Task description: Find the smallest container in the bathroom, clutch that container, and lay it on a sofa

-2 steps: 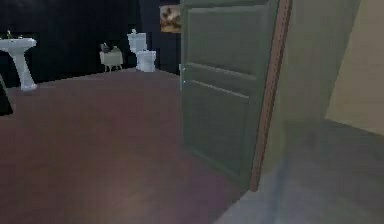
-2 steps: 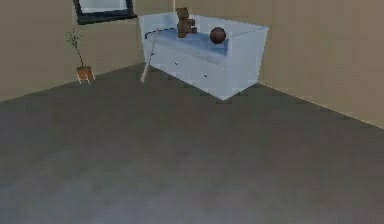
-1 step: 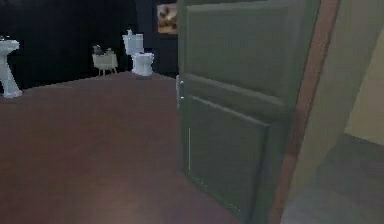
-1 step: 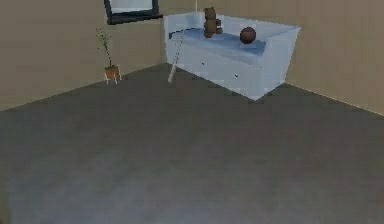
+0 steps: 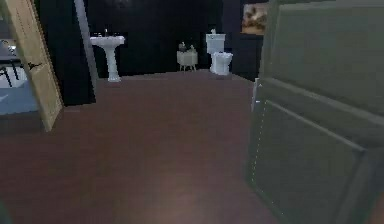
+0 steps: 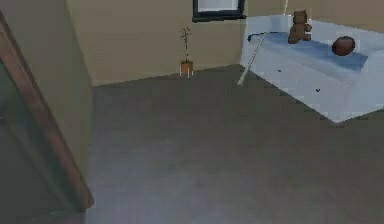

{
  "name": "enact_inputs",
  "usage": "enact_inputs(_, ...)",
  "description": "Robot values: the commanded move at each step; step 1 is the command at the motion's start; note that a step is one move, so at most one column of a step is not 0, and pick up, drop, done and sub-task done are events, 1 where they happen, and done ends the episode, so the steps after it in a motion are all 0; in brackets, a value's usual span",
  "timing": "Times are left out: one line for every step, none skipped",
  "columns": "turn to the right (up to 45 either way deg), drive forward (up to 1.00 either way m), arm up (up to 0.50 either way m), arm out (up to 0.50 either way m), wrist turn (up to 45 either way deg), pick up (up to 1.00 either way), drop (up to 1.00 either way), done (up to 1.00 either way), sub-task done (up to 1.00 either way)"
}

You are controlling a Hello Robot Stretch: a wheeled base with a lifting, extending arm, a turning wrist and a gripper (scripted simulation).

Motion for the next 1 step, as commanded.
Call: enact_inputs(0.0,1.0,0.0,0.0,0.0,0.0,0.0,0.0,0.0)
